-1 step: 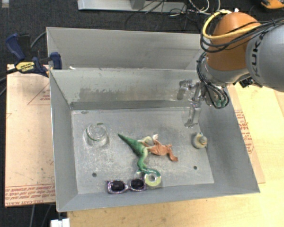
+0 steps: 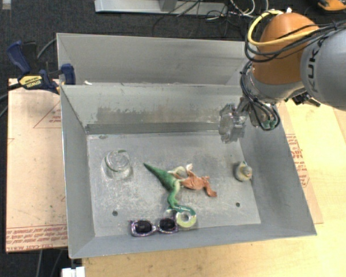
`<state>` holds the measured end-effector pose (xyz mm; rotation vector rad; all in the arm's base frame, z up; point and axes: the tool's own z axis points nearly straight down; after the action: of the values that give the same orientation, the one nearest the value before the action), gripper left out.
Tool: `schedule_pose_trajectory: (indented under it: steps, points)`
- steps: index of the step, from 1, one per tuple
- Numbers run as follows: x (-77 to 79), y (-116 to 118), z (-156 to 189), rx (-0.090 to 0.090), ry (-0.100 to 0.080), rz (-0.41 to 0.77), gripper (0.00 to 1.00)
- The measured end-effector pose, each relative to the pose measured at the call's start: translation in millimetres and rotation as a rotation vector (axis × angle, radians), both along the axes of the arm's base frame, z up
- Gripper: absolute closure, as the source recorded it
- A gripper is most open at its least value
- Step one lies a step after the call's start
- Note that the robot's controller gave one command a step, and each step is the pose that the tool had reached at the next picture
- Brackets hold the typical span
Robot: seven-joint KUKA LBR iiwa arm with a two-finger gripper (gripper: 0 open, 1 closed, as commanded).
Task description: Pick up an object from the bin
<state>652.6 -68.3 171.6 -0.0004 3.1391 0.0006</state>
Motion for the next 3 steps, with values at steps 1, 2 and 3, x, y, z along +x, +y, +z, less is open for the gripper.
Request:
schedule_pose_trajectory:
  steps: [1,2,3]
  points:
    - [0.0,0.0,0.0,0.0,0.0,0.0,1.0]
    - [-42.3,-5.3,-46.3,0.0,-0.001,0.144,1.0]
    - [-39.5,89.0,-39.8,0.003,-0.004,0.112,0.0]
